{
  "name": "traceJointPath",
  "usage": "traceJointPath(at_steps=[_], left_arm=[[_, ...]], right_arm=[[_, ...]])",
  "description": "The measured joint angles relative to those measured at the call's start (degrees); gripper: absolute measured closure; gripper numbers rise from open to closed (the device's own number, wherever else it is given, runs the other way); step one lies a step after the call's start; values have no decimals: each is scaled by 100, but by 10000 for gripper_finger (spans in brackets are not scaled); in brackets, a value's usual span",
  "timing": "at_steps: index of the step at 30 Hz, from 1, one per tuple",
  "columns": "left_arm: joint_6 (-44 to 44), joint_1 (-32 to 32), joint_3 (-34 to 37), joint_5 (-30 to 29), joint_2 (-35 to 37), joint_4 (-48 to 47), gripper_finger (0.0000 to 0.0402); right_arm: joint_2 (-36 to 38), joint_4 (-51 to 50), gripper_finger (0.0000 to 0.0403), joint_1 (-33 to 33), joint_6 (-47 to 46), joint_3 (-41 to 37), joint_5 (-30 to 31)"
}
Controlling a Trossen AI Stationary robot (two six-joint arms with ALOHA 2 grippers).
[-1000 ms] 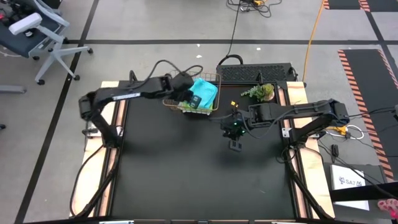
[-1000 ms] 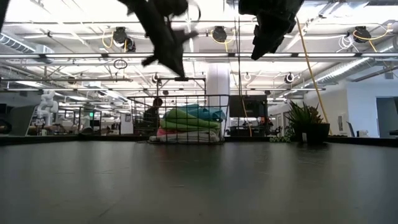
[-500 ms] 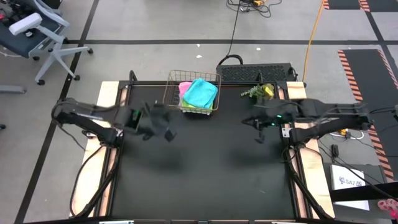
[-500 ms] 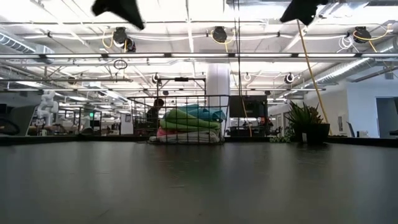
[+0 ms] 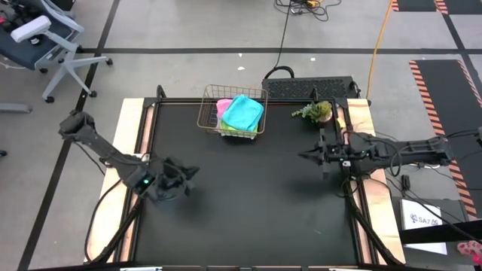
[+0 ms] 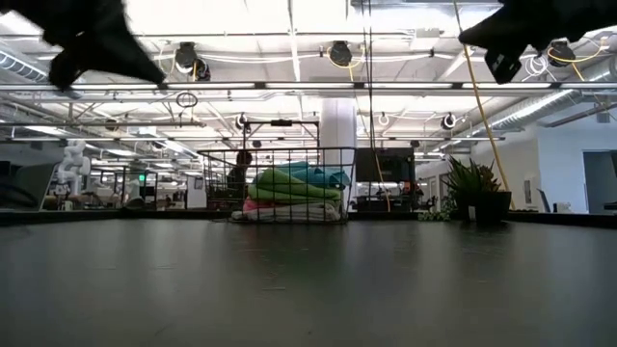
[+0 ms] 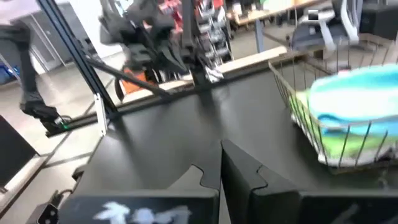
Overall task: Fold microfiber towels
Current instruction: Return to Home Position
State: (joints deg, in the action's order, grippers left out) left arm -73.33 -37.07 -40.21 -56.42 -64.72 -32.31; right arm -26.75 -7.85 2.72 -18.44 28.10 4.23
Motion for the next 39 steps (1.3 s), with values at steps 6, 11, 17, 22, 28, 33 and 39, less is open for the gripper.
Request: traceJointPath(at_steps=[6, 11, 17, 22, 28, 33, 39], left_arm=[[-583, -324, 928, -578, 832, -49, 399], [-613, -316, 1532, -1098, 1631, -25, 395], [-172, -23, 1865, -1297, 2657, -34, 396], [554, 264, 1865, -827, 3267, -66, 387], [1090, 453, 1865, 605, 3669, -78, 398], [2369, 463, 1865, 1236, 3656, 258, 385], [5222, 680, 1865, 1495, 3585, 786, 393]], right_arm=[[158, -53, 403, -65, 268, 2, 13], [113, -135, 403, -263, 419, 2, 31], [82, -97, 403, -557, 232, 2, 48], [76, -94, 403, -756, 94, 4, 152], [71, -97, 403, -920, 144, 4, 365], [45, -27, 403, -951, 261, 11, 334], [47, 7, 403, -951, 724, 11, 328]])
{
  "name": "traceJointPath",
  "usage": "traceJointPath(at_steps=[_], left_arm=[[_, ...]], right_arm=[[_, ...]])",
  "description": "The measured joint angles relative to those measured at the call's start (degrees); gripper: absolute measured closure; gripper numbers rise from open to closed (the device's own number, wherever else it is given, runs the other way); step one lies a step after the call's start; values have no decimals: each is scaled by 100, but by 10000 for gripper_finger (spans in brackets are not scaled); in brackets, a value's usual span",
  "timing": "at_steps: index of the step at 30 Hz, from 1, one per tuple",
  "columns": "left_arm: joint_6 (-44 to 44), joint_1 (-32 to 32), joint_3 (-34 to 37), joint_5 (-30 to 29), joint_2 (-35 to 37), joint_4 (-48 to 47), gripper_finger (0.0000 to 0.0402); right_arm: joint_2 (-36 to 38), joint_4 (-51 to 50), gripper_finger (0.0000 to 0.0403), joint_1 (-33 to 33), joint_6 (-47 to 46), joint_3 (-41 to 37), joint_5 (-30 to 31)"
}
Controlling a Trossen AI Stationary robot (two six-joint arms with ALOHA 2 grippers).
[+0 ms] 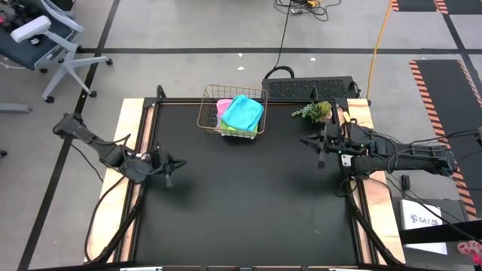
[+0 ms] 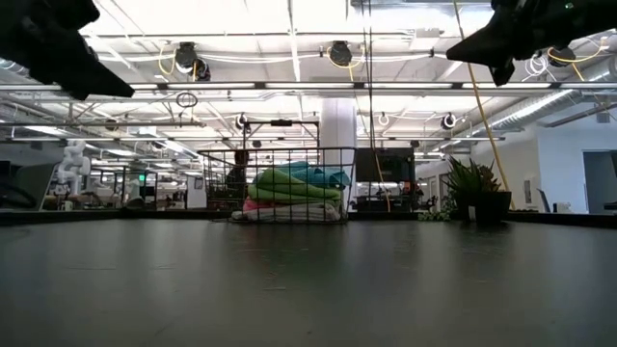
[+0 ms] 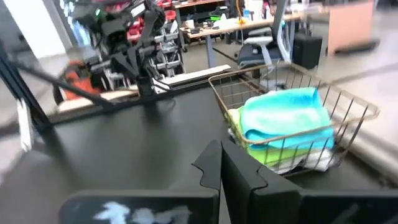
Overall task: Fold microfiber towels
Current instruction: Return to Home Position
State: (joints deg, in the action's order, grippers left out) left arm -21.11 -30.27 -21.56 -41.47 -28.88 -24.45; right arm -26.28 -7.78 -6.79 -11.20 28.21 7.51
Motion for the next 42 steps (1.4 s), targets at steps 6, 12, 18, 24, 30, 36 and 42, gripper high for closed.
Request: traceJointPath(at_steps=[6, 12, 18, 24, 30, 36, 42], left_arm=[[530, 808, 96, -5, -47, 224, 393], [1554, 1866, 857, 780, -75, 2113, 398], [2664, 2556, 1392, 1144, -73, 4376, 391], [2644, 2939, 1394, 1152, -73, 4328, 398], [2288, 3010, 1394, 1546, -73, 3951, 391], [2447, 3011, 1394, 1874, -73, 3948, 393], [2537, 3009, 1390, 1780, 12, 3725, 389]], right_arm=[[-6, 151, 403, -99, 1149, 0, -61], [-9, 432, 403, -628, 1934, 0, -837], [-128, 678, 403, -1643, 1985, 0, -2064], [-530, 609, 403, -2684, 1724, 0, -3042], [-710, 613, 403, -2779, 1637, 0, -3165], [-656, 581, 403, -2109, 1677, 0, -3174], [-170, -236, 403, -1635, 1779, 0, -2909]])
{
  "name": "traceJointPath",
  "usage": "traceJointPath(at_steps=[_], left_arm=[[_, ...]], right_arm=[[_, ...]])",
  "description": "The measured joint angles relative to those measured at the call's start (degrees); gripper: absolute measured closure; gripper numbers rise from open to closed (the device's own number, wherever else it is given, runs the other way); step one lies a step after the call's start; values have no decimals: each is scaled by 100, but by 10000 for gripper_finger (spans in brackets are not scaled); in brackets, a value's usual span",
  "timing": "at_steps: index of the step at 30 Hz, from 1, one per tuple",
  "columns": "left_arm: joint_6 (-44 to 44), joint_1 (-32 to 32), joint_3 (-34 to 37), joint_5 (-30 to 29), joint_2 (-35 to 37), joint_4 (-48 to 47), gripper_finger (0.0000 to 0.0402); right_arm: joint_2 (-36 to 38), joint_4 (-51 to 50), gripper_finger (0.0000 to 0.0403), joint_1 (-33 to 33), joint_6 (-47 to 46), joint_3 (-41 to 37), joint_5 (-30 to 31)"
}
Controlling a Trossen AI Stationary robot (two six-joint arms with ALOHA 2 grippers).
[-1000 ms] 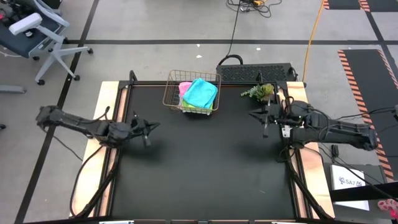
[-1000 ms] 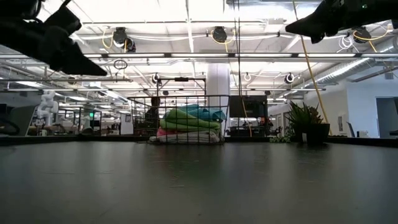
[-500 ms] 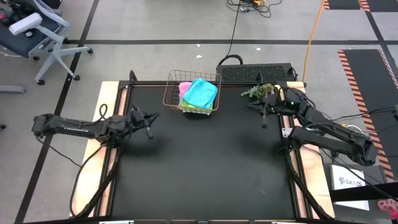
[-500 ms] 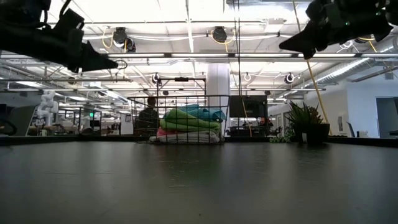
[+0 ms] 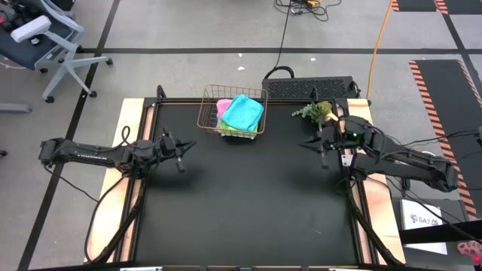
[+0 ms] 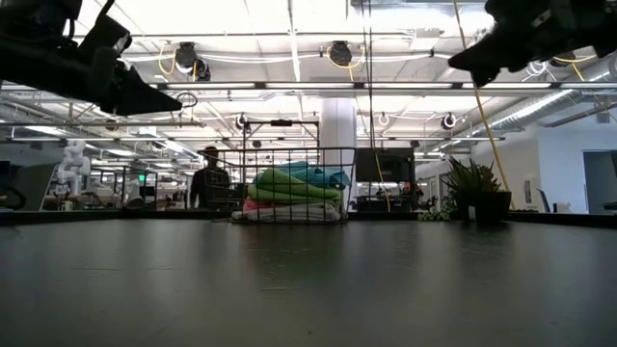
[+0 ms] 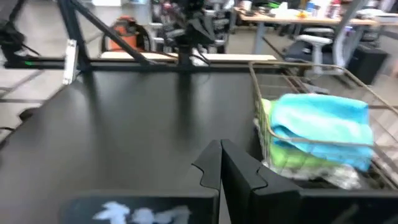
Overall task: Fold microfiber towels
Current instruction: Return to Home Position
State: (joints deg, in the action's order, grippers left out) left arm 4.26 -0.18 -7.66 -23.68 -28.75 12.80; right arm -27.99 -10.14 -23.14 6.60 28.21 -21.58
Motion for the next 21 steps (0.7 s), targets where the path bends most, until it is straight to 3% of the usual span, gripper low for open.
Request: traceJointPath(at_steps=[5, 12, 16, 21], left_arm=[[-51, 1, -2, -16, 366, -435, 396], [-51, 161, -6, -3, 739, -861, 397], [-515, 336, -4, 9, 798, -1463, 393], [-572, 365, -4, 192, 797, -1304, 397]], right_arm=[[1058, -662, 403, 234, -121, -4, 646], [2113, -531, 403, 291, -317, -293, 656], [2361, 312, 403, 291, -637, -1162, 653], [2394, 2052, 403, 291, -810, -2171, 857]])
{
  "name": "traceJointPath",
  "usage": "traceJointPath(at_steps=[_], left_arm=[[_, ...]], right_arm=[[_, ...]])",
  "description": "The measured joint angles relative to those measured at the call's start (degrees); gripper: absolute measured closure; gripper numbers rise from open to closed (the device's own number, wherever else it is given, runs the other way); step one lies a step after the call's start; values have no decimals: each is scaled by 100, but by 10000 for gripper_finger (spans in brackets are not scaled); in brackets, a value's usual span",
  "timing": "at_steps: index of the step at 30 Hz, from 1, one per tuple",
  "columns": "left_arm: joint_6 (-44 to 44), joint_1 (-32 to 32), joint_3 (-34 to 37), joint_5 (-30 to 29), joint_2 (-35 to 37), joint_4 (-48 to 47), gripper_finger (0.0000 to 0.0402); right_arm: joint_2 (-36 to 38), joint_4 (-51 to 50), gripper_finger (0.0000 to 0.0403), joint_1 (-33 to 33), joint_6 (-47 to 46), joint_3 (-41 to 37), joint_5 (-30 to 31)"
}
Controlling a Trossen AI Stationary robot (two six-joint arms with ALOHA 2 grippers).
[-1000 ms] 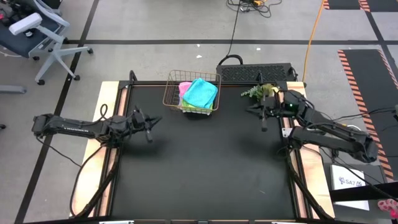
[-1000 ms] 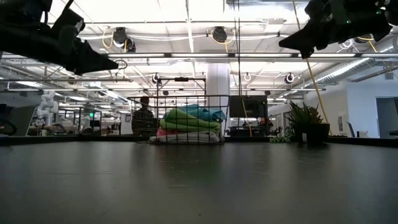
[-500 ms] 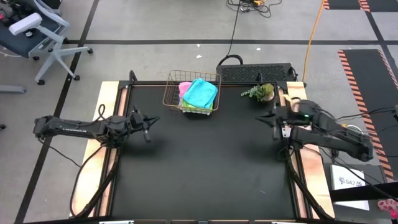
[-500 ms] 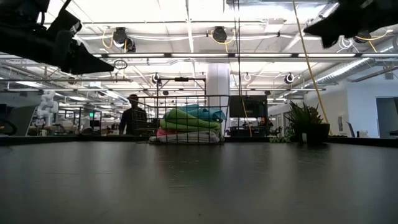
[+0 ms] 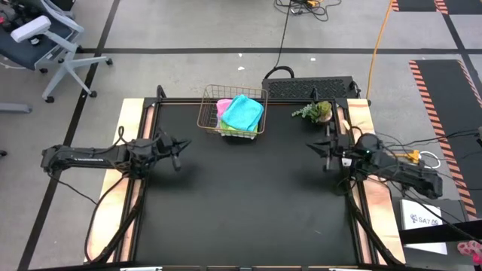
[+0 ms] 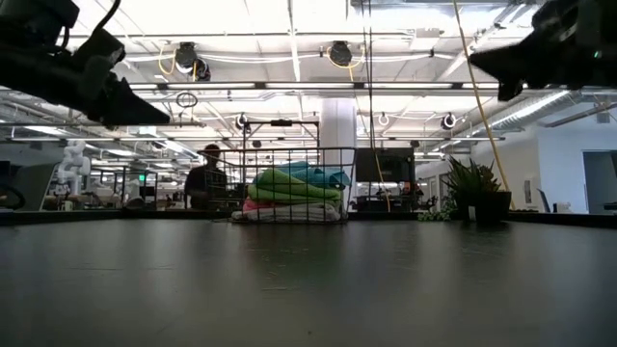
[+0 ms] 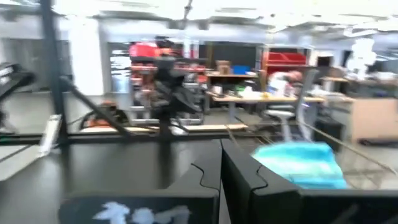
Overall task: Fold microfiber towels
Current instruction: Return to Home Position
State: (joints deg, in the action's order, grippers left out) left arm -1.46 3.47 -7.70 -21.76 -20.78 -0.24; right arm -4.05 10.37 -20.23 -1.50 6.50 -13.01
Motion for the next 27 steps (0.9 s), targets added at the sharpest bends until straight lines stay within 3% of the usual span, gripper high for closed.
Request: traceJointPath(at_steps=[5, 13, 20, 27], left_arm=[[307, -1, 0, 28, -2, -51, 390], [250, 57, 2, 106, -3, -655, 398], [280, 239, 2, 1172, -1, -628, 398], [350, 391, 233, 1736, -3, -105, 393]], right_arm=[[9, 261, 403, 0, -157, -520, 664], [-61, 11, 403, -2, -186, -544, 898], [-55, 7, 403, -2, -800, -555, 1315], [-55, 10, 403, -2, -994, -560, 1303]])
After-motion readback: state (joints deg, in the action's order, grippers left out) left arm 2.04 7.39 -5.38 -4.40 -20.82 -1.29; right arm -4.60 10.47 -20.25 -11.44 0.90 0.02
